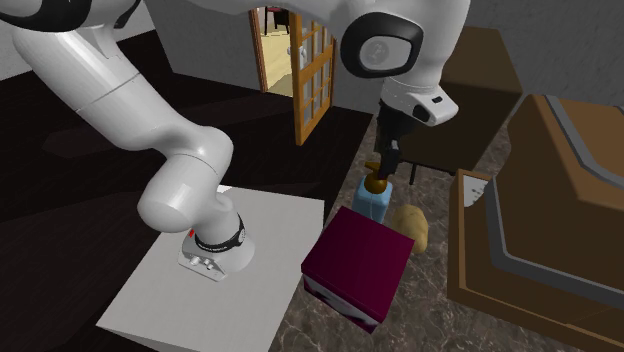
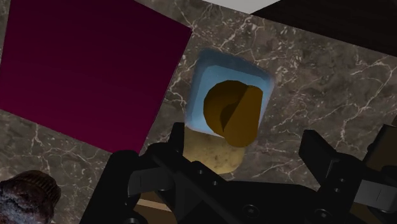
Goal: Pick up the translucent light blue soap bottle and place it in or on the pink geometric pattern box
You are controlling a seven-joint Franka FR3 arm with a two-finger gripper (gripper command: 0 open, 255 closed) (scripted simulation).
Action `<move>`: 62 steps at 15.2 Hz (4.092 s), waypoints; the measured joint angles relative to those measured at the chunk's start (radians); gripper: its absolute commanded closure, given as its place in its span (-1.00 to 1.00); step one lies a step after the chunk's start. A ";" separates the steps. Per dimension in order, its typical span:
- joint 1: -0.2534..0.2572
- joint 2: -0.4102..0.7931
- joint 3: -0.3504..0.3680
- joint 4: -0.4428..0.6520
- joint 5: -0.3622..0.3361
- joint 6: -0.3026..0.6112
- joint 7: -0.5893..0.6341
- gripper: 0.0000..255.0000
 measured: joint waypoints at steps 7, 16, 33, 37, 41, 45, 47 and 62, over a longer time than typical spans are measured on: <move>0.001 0.016 0.006 -0.050 0.003 0.066 -0.001 -1.00; 0.001 0.016 0.006 -0.051 0.003 0.067 -0.001 1.00; -0.001 -0.020 -0.007 0.066 -0.003 -0.086 0.002 1.00; -0.003 -0.027 -0.014 0.113 -0.006 -0.140 0.000 1.00; -0.004 -0.031 -0.017 0.166 -0.008 -0.196 0.005 1.00; -0.005 -0.032 -0.020 0.218 -0.011 -0.250 0.007 1.00; -0.006 -0.033 -0.023 0.245 -0.012 -0.278 0.007 1.00; -0.013 0.008 -0.033 0.483 -0.025 -0.476 0.017 1.00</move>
